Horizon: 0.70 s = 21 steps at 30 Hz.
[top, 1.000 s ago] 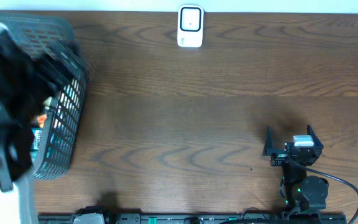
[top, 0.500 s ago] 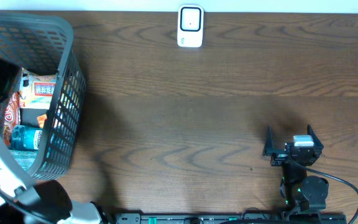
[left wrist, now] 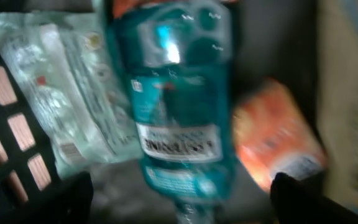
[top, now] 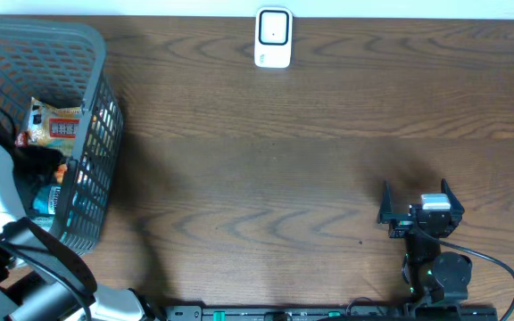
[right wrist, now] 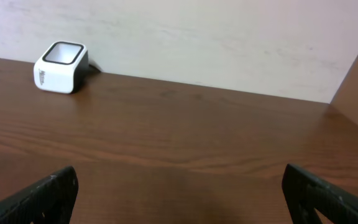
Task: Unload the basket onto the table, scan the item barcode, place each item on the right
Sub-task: 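Move the left gripper into the basket over the teal mouthwash bottle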
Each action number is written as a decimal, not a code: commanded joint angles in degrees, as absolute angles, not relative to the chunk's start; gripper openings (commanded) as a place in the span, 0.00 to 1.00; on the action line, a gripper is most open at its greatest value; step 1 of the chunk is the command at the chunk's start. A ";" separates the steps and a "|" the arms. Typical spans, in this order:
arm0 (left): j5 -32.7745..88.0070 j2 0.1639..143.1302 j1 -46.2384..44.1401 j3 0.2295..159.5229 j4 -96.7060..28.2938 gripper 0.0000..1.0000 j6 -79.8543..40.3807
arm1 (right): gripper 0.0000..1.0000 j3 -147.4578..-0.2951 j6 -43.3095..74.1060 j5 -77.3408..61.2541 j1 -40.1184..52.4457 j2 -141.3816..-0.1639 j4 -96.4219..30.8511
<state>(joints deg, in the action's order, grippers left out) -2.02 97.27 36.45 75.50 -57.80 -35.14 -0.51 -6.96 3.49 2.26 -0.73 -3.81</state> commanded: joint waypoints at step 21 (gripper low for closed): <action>-6.46 97.17 37.10 55.16 -32.34 1.00 -36.51 | 0.99 -0.32 -7.57 3.95 1.80 -0.49 -3.86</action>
